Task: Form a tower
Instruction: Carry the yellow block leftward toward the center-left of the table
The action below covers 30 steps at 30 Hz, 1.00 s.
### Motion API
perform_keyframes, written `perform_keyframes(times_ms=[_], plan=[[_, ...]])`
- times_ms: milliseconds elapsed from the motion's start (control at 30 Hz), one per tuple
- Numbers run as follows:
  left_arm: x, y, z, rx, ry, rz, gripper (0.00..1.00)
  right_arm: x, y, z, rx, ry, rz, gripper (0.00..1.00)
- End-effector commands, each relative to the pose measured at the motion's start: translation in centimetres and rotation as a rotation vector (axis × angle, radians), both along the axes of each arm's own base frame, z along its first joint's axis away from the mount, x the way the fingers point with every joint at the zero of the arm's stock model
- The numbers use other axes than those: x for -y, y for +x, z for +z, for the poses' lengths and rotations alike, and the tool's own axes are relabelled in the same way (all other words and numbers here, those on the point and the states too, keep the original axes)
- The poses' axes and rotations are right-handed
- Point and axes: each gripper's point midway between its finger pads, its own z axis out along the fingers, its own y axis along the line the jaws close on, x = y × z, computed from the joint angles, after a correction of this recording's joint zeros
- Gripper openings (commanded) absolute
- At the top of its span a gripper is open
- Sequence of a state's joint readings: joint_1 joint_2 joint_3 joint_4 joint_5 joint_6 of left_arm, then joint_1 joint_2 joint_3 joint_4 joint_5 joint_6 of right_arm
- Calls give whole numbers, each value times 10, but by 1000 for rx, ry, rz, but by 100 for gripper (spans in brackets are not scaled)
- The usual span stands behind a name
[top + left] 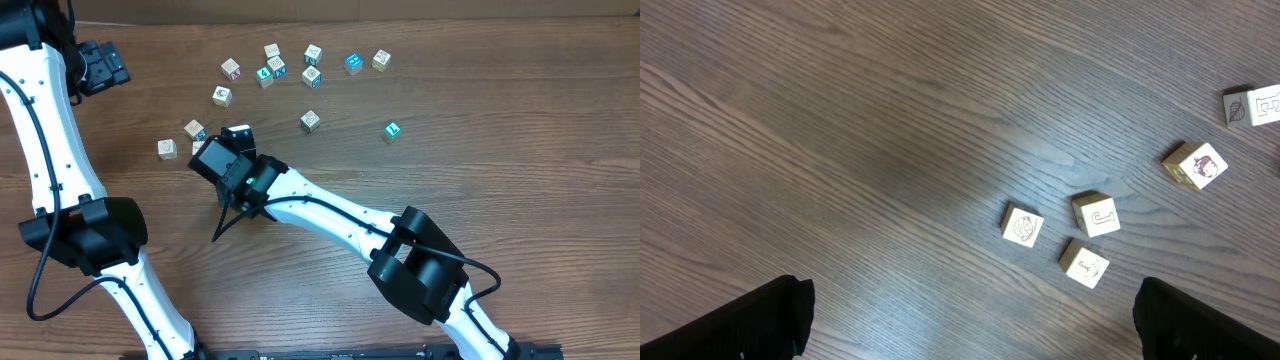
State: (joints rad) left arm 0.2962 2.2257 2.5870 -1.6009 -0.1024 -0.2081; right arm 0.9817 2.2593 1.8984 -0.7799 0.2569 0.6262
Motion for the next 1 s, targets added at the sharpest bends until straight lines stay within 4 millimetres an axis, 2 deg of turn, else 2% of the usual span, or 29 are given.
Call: perform_keyframes(times_ms=[0,133,800,967], plan=[[-1,1,7,19,11,10,99,5,16,-2,49,-12,-85,16],[-1,1,7,19,11,10,99,5,14,-11,30,-15,-88,16],[-1,1,7,19,11,10,100,5,7,-22,-10,-12,-71,16],[-1,1,7,19,11,10,100,8,3,-36,-36,-2,-91,17]])
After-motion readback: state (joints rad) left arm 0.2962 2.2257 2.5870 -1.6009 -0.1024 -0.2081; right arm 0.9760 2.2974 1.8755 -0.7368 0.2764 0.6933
